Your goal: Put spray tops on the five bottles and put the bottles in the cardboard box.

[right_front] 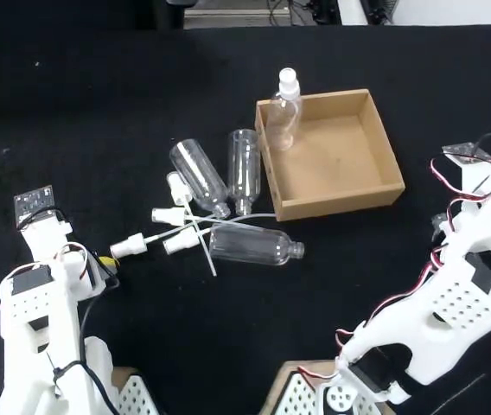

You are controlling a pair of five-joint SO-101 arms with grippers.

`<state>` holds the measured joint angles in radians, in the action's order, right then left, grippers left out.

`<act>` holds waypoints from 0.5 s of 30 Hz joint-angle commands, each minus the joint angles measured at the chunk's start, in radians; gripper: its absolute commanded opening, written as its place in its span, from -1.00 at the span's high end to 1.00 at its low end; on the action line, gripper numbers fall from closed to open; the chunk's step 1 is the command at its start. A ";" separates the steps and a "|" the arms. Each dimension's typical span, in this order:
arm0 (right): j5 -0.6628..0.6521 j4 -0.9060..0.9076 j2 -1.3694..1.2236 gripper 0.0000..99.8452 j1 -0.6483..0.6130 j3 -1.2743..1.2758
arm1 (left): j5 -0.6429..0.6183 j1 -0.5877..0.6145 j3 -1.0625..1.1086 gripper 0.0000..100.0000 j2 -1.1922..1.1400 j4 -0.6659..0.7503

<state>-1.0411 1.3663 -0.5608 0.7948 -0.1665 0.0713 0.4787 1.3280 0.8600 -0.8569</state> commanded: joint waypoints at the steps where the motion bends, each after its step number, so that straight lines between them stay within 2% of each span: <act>1: -0.003 0.091 0.134 0.95 -0.012 -0.116 | -0.003 -0.016 -0.012 0.42 0.012 0.015; 6: 0.034 0.290 0.352 0.98 -0.066 -0.191 | -0.003 -0.016 -0.012 0.42 0.014 0.015; 12: 0.244 0.382 0.656 0.98 -0.212 -0.154 | -0.003 -0.016 -0.012 0.42 0.012 0.015; 15: 0.338 0.379 0.794 0.98 -0.347 -0.070 | -0.003 -0.016 -0.012 0.42 0.012 0.015</act>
<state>-0.7925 1.7208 0.0667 0.5692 -0.2723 0.0713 0.4787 1.3280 0.8600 -0.8569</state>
